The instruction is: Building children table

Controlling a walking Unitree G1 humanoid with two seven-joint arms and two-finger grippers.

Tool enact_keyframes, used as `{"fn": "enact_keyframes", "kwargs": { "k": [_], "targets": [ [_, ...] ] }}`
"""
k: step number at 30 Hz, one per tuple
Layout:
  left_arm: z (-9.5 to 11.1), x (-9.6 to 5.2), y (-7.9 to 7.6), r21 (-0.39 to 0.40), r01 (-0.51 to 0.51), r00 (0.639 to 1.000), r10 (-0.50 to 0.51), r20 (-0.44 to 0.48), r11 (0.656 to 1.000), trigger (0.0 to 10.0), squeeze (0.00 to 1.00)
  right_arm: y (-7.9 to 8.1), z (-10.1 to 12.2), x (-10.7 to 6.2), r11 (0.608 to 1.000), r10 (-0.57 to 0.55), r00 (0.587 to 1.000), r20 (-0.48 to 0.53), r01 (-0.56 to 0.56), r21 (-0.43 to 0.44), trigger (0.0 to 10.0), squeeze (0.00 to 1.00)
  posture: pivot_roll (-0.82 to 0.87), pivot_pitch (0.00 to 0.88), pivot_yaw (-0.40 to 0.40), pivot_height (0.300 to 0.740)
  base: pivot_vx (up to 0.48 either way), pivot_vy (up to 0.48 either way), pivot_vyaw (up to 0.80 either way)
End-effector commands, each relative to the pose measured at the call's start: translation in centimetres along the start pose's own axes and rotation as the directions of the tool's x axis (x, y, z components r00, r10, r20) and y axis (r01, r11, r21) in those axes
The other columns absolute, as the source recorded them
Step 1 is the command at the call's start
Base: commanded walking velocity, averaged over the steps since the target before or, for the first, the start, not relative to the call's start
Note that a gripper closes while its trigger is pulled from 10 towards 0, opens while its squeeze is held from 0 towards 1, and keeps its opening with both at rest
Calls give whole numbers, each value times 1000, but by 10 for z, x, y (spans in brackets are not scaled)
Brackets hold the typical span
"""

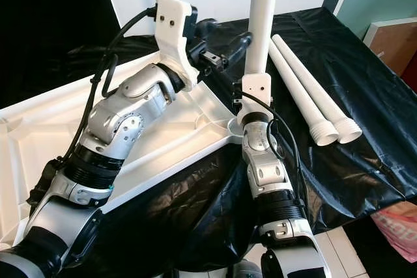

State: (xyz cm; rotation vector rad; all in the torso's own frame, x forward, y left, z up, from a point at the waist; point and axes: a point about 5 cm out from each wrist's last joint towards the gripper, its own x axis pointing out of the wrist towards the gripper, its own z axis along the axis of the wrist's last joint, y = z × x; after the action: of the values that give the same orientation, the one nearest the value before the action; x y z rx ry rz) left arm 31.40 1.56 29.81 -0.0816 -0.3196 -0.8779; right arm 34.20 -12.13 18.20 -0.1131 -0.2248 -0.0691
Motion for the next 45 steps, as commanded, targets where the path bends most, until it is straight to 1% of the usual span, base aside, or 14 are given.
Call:
{"fn": "enact_keyframes", "kwargs": {
  "k": [1,4,8,13,15,16,20,26,30,33,34,37,41,45],
  "targets": [
    [-1,-3,-13,27,153,988,-153,10,988,10000,0,-4,-2,-2,1000,1,1000,-10,0,26,10000,0,-21,120,20,740,0,0,0],
    [-2,-8,-18,49,188,981,-190,32,981,10000,0,-8,-6,-1,998,11,999,-30,-10,57,10000,0,-21,120,19,740,0,0,0],
    [-8,-16,-22,36,214,976,-216,29,976,10000,0,-13,-6,0,998,33,999,-25,-32,58,10000,0,-20,116,19,740,0,0,0],
    [-16,-24,-22,23,225,974,-225,17,974,10000,0,-14,-8,-2,994,85,996,-30,-82,70,10000,0,-18,110,18,740,0,0,0],
    [-25,-30,-21,18,222,975,-222,-13,975,10000,0,-14,-10,-4,992,102,994,-32,-100,78,10000,0,-17,109,18,740,0,0,0],
    [-25,-30,-21,18,222,975,-222,-13,975,10000,0,-14,-10,-4,992,102,994,-32,-100,78,10000,0,-17,109,18,740,0,0,0],
    [-40,-42,-16,39,215,974,-211,-79,976,10000,0,-11,-14,-8,982,158,987,-34,-153,110,10000,0,-6,105,9,740,0,0,0],
    [-47,-50,-15,35,226,969,-220,-114,974,10000,0,-10,-19,-10,976,187,982,-39,-182,117,10000,0,-4,104,6,740,0,0,0],
    [-54,-57,-16,29,247,959,-240,-150,969,10000,0,-10,-25,-10,973,206,977,-49,-199,118,10000,0,-3,104,7,740,0,0,0],
    [-63,-64,-19,21,268,946,-259,-194,963,10000,0,-10,-29,-9,968,229,972,-56,-221,116,10000,0,0,105,6,740,0,0,0],
    [-63,-64,-19,21,268,946,-259,-194,963,10000,0,-10,-29,-9,968,229,972,-56,-221,116,10000,0,0,105,6,740,0,0,0],
    [-69,-71,-21,14,288,932,-277,-235,958,10000,0,-11,-34,-11,963,257,964,-68,-249,104,10000,0,5,106,4,740,0,0,0],
    [-72,-74,-22,13,296,926,-284,-249,955,10000,0,-11,-37,-13,958,274,959,-71,-266,103,10000,0,6,106,3,740,0,0,0],
    [-75,-78,-25,8,308,917,-295,-267,951,10000,0,-8,-43,-18,946,316,946,-67,-308,101,10000,0,4,108,4,740,0,0,0]
  ]
}}
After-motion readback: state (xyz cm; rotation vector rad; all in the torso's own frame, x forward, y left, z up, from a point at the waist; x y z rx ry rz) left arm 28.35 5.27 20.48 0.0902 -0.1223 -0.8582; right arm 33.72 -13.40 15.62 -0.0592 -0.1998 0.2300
